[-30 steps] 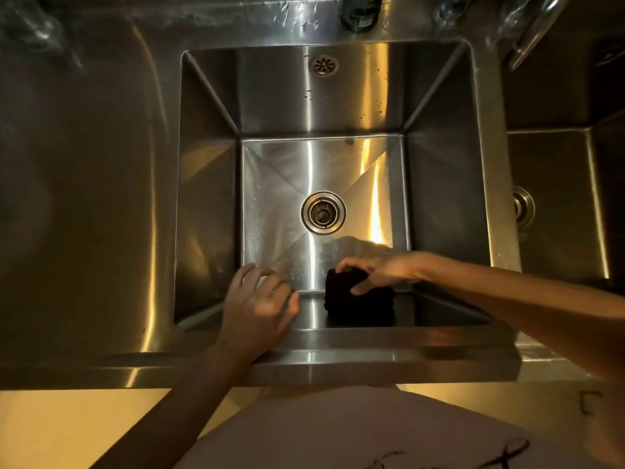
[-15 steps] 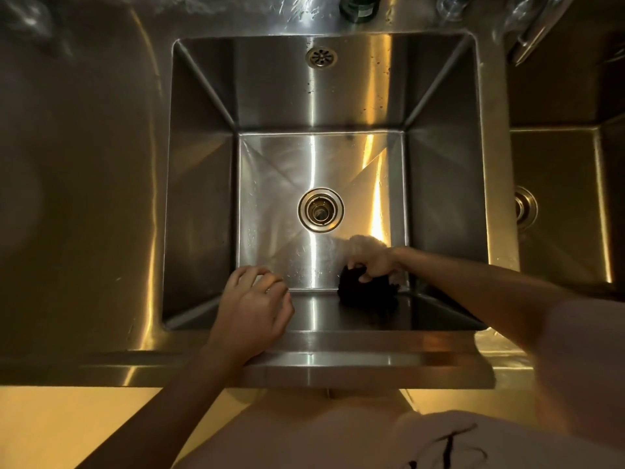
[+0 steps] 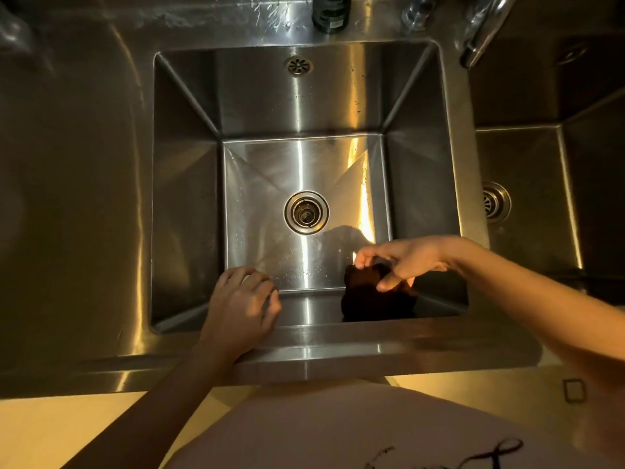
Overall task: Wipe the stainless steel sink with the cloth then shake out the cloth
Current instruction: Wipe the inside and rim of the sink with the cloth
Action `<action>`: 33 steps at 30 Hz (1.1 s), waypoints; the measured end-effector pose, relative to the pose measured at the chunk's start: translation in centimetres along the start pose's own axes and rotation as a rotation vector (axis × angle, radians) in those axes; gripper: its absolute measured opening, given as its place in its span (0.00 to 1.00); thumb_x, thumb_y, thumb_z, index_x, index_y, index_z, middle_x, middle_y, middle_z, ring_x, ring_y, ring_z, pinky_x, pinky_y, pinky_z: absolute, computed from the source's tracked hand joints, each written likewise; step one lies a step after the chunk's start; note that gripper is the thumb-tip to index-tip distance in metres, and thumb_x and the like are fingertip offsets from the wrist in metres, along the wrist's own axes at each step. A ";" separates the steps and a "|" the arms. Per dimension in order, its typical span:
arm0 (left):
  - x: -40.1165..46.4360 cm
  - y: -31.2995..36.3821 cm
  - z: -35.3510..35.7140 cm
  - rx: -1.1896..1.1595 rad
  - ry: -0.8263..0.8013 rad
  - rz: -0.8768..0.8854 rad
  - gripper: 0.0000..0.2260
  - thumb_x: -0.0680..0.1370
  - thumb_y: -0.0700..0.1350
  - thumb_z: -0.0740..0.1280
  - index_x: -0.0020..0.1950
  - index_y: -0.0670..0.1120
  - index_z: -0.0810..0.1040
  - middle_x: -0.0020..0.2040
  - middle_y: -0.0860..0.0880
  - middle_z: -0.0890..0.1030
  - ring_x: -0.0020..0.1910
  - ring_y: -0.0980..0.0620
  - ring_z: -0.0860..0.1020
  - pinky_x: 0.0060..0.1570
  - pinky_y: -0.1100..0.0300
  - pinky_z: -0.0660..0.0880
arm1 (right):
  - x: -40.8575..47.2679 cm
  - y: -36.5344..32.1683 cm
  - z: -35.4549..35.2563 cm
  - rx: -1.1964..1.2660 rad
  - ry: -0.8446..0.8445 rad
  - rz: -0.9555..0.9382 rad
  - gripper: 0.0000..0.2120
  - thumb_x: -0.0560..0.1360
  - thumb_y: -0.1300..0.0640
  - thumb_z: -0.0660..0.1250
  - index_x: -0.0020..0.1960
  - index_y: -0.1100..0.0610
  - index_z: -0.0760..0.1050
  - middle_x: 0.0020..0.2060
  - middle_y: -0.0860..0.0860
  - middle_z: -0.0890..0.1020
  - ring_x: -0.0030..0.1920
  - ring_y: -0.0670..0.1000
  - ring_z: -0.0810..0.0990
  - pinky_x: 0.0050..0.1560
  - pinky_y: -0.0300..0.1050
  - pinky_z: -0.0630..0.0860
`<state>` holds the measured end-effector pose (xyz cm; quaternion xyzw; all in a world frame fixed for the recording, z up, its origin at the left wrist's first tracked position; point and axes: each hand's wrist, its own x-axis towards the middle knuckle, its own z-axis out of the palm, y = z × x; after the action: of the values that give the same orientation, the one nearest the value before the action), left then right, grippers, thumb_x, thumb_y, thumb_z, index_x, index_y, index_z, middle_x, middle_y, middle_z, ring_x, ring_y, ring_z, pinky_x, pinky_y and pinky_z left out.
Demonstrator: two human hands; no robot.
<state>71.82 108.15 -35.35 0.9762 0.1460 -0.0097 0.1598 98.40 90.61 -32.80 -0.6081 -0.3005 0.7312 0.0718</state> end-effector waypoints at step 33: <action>0.1 -0.2 0.0 -0.012 -0.006 -0.026 0.13 0.75 0.46 0.60 0.40 0.43 0.82 0.44 0.47 0.83 0.47 0.44 0.78 0.49 0.51 0.72 | 7.8 2.3 0.0 -0.370 0.079 0.505 0.27 0.74 0.63 0.67 0.71 0.56 0.65 0.64 0.59 0.70 0.53 0.63 0.79 0.33 0.48 0.82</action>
<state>71.84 108.32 -35.43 0.9733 0.1582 -0.0139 0.1659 97.10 92.40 -40.61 -0.6943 -0.2647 0.6346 -0.2124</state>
